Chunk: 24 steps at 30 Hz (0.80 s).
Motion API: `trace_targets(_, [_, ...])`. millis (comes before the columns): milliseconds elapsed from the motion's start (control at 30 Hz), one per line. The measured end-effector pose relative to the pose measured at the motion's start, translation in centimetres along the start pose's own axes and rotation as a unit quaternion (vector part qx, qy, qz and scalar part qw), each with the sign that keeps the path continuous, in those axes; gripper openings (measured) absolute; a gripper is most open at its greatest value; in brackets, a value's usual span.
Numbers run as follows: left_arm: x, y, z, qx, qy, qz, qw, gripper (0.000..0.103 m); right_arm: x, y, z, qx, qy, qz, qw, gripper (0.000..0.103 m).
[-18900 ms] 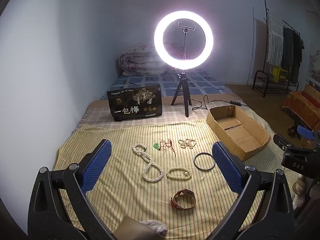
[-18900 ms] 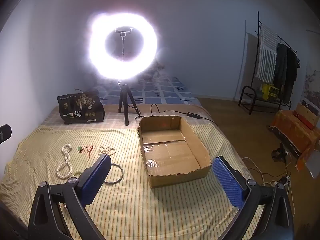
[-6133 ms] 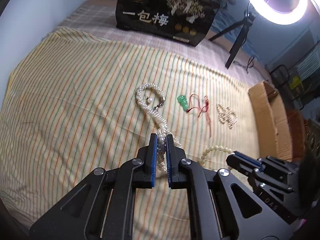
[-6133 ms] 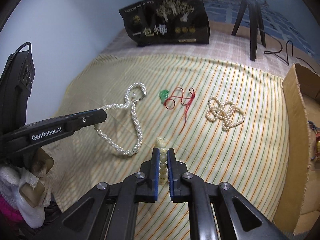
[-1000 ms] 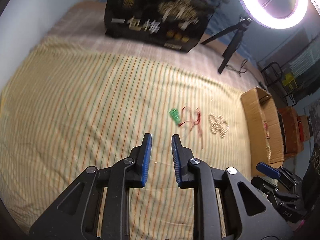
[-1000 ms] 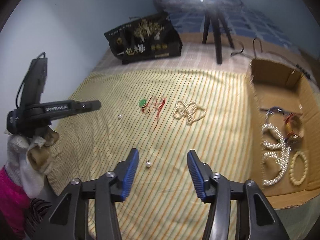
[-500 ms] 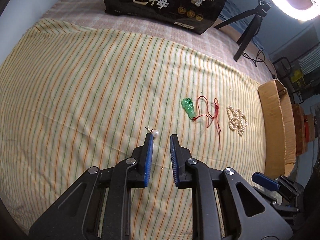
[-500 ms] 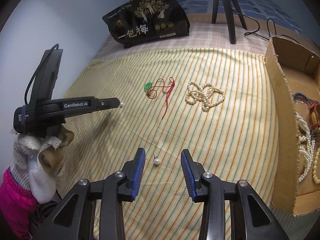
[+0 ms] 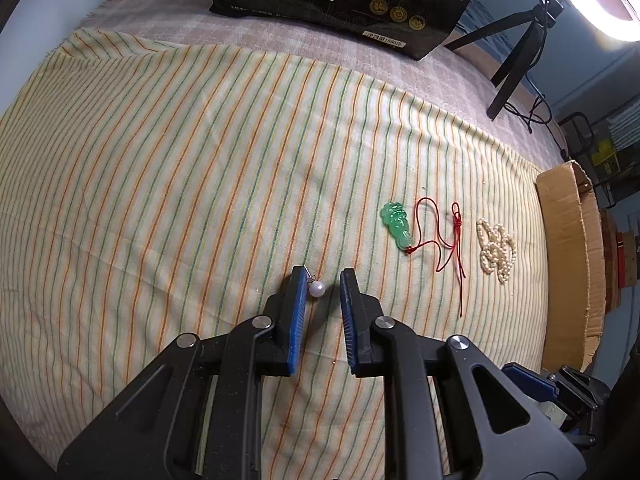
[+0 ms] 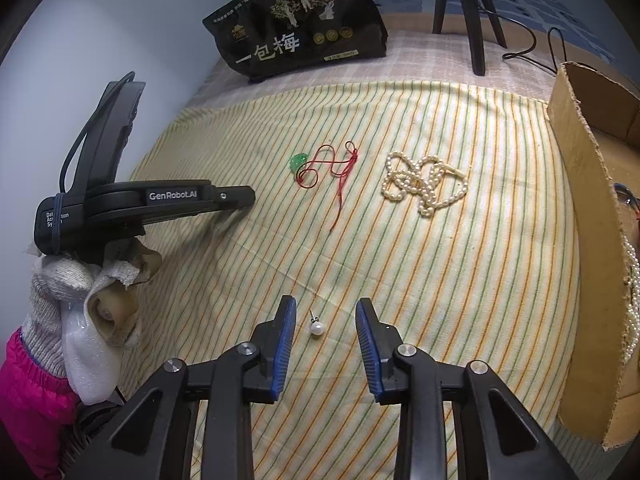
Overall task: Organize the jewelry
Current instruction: 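Close the left tool on one pearl earring while the right tool grasps the other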
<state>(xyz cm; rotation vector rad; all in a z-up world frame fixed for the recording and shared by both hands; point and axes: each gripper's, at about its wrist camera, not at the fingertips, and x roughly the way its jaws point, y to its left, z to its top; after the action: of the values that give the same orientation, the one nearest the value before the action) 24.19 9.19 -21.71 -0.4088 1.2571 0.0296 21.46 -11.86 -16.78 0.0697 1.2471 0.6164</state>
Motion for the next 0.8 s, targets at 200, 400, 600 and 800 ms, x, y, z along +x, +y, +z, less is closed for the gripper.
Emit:
trace_targets(200, [0.1,-0.3,0.0,0.010,-0.004,0.012,0.9999,0.013,1.6,0.8,0.0,-0.012,0.017,0.000,1.000,0.028])
trace_targets(400, [0.1,-0.2,-0.1,0.016,-0.007,0.017,0.9997,0.008,3.2,1.7,-0.3,-0.034,0.031,-0.021,0.999,0.024])
trace_targets(600, [0.0,-0.2,-0.2,0.018,-0.009,0.016,0.9997,0.007,3.9,2.1,-0.1,-0.049,0.028,-0.048,0.997,0.008])
trace_targets(800, [-0.5,0.2,-0.2,0.016,-0.014,0.018,0.9996,0.007,3.9,1.8,0.2,-0.044,0.022,-0.046,0.998,0.007])
